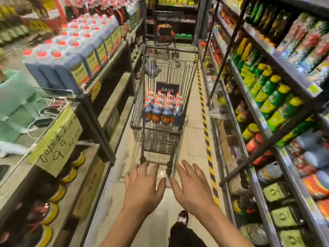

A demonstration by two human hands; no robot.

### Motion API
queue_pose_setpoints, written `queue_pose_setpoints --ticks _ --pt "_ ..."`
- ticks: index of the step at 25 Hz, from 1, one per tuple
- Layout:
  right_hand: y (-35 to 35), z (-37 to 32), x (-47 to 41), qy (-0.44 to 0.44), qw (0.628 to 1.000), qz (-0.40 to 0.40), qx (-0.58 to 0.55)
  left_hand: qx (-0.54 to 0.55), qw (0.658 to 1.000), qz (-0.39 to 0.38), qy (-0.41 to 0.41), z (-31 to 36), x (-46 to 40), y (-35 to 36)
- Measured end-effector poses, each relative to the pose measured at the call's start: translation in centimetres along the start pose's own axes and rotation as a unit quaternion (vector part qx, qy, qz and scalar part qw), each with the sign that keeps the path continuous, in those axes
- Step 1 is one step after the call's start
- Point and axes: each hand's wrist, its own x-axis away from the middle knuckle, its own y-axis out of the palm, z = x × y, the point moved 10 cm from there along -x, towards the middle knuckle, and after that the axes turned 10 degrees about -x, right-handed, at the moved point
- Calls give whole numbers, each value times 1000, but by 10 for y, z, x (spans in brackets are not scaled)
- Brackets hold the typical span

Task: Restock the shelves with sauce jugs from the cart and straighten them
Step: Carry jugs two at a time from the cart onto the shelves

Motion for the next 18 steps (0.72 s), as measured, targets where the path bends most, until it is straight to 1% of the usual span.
queue_pose_setpoints --ticks 4,6,8,11,12,15,18 --pt "-10 20 -83 -13 1000 1 3 -22 999 -21 10 18 -85 10" --pt "-24 31 -126 -13 1000 -9 -7 -32 999 -30 9 27 -132 12" --pt "-40 39 -167 -13 999 -20 -26 -30 999 -23 3 34 -178 11" --pt "-51 50 -228 -27 999 -18 -24 -52 998 -29 8 41 -241 18" --pt "-52 52 -243 -25 999 -30 -20 -53 998 -39 8 42 -257 21" --pt "-56 52 -283 -22 998 -47 -37 -53 997 -52 5 37 -294 30" --pt "-48 59 -330 -5 997 -61 -36 -46 995 -92 1 20 -336 57"
